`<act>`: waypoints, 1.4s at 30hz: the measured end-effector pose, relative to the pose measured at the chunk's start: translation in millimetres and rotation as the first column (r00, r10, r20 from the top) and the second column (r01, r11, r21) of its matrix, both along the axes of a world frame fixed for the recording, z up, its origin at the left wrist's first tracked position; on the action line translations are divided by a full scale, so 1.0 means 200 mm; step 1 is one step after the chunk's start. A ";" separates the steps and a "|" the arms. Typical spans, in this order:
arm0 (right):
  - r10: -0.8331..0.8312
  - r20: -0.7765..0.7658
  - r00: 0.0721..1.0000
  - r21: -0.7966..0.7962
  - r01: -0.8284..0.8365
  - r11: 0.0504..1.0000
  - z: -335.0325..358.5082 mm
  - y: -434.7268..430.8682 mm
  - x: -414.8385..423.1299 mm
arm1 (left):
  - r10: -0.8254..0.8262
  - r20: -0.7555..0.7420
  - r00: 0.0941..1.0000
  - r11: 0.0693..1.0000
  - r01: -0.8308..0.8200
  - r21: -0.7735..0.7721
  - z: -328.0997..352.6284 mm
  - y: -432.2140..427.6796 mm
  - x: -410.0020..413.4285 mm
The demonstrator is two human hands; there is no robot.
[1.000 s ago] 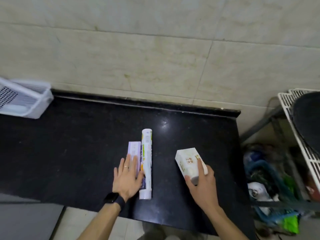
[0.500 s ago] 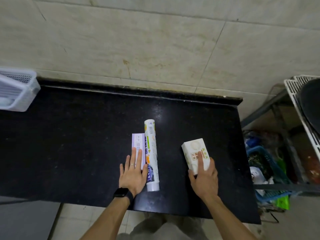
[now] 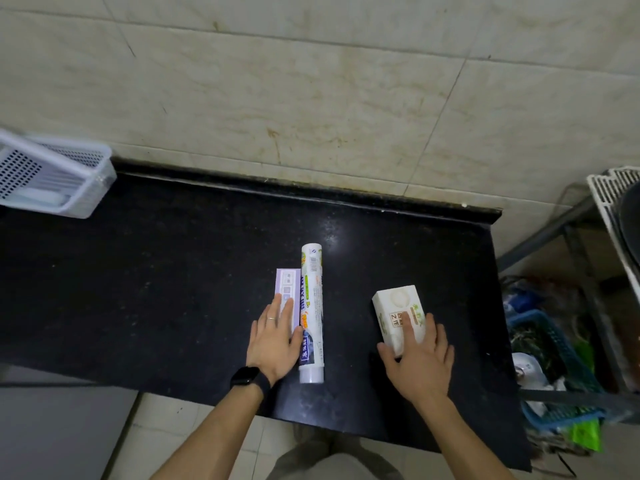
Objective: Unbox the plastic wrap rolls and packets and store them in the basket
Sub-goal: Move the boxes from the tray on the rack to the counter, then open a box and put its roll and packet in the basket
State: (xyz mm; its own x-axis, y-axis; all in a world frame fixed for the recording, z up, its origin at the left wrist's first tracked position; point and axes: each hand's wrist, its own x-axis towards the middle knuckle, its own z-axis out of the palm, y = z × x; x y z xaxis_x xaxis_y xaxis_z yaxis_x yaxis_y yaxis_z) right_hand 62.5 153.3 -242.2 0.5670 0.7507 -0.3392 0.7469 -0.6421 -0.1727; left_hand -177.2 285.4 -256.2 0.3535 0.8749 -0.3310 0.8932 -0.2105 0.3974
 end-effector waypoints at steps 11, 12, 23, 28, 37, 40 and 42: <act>0.356 -0.194 0.914 0.259 -0.302 0.918 0.14 0.11 -0.30 | 0.310 0.085 0.947 0.951 -0.307 -0.042 0.08 -0.08 -0.22; 0.373 -0.211 0.904 0.255 -0.318 0.913 0.15 0.14 -0.34 | 0.316 0.060 0.947 0.949 -0.315 -0.031 0.08 -0.09 -0.26; 0.325 -0.186 0.927 0.081 -0.316 0.945 0.07 0.48 -0.78 | 0.193 -0.207 0.959 0.970 -0.218 -0.104 -0.09 0.04 -0.65; 0.163 -0.023 0.986 0.017 -0.162 0.987 0.02 0.58 -0.95 | -0.013 -0.240 0.971 0.987 -0.026 -0.159 -0.18 0.10 -0.81; -0.160 -0.424 0.891 0.121 0.231 0.965 0.15 0.59 -1.06 | -0.041 -0.189 0.981 0.988 0.012 -0.151 -0.14 0.19 -0.87; -0.203 -0.631 0.749 0.157 0.379 0.912 0.20 0.52 -1.07 | 0.173 0.016 0.985 0.943 -0.161 -0.291 -0.02 0.32 -0.82; -0.197 -0.761 0.618 0.138 0.452 0.881 0.23 0.48 -1.08 | 0.463 0.270 0.844 0.770 -0.232 -0.594 0.13 0.41 -0.75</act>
State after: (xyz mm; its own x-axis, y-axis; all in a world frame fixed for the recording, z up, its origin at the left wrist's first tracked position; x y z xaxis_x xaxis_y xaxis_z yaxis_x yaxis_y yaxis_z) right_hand -154.0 248.4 -195.4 0.4709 0.6955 -0.5427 0.0603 -0.6392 -0.7667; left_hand -328.1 366.7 -231.0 0.2552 0.6920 -0.6752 0.6109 0.4259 0.6674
